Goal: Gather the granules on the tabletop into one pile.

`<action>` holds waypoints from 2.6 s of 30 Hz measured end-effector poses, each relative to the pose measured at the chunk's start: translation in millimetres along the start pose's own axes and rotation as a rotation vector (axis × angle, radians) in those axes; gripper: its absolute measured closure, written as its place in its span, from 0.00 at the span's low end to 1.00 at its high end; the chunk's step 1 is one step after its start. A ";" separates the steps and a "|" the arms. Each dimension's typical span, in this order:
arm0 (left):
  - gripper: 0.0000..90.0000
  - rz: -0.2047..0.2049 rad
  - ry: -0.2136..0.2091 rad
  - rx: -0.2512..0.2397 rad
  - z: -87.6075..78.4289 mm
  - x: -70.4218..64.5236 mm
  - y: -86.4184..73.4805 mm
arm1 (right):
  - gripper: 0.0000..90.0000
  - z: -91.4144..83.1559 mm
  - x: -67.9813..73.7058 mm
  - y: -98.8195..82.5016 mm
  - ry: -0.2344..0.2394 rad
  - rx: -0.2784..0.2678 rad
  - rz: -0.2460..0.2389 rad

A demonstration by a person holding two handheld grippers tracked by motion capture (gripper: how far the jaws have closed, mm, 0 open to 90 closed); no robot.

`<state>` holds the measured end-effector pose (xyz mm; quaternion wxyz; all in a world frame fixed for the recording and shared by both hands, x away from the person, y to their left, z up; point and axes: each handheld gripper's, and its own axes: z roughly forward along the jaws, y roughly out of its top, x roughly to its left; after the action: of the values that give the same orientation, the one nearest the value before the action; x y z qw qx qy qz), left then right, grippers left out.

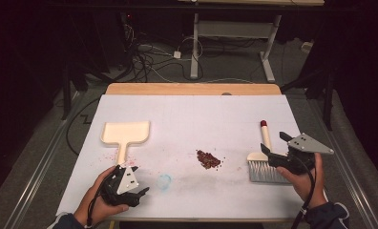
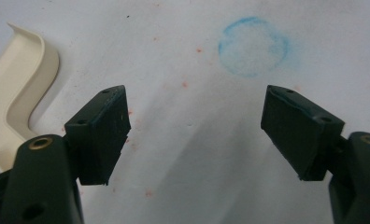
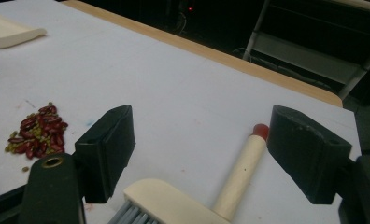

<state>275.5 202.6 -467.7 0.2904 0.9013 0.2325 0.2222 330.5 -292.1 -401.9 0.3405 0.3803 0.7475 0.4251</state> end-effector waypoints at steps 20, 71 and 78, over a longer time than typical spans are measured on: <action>0.25 0.004 -0.002 0.003 0.5 -0.8 -0.1 | 0.27 -19.3 22.8 -11.7 0.053 -0.015 -0.047; 0.19 -0.014 0.010 -0.047 -1.1 -0.1 3.3 | 0.18 -26.3 64.7 -61.9 0.094 0.026 -0.185; 0.19 -0.012 0.006 -0.041 -0.3 -0.9 3.7 | 0.18 -27.8 63.6 -61.4 0.091 0.019 -0.182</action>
<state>275.6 199.6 -465.4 0.3094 0.8930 0.2342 0.2278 259.7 -269.4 -457.4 0.3395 0.2943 0.7978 0.4021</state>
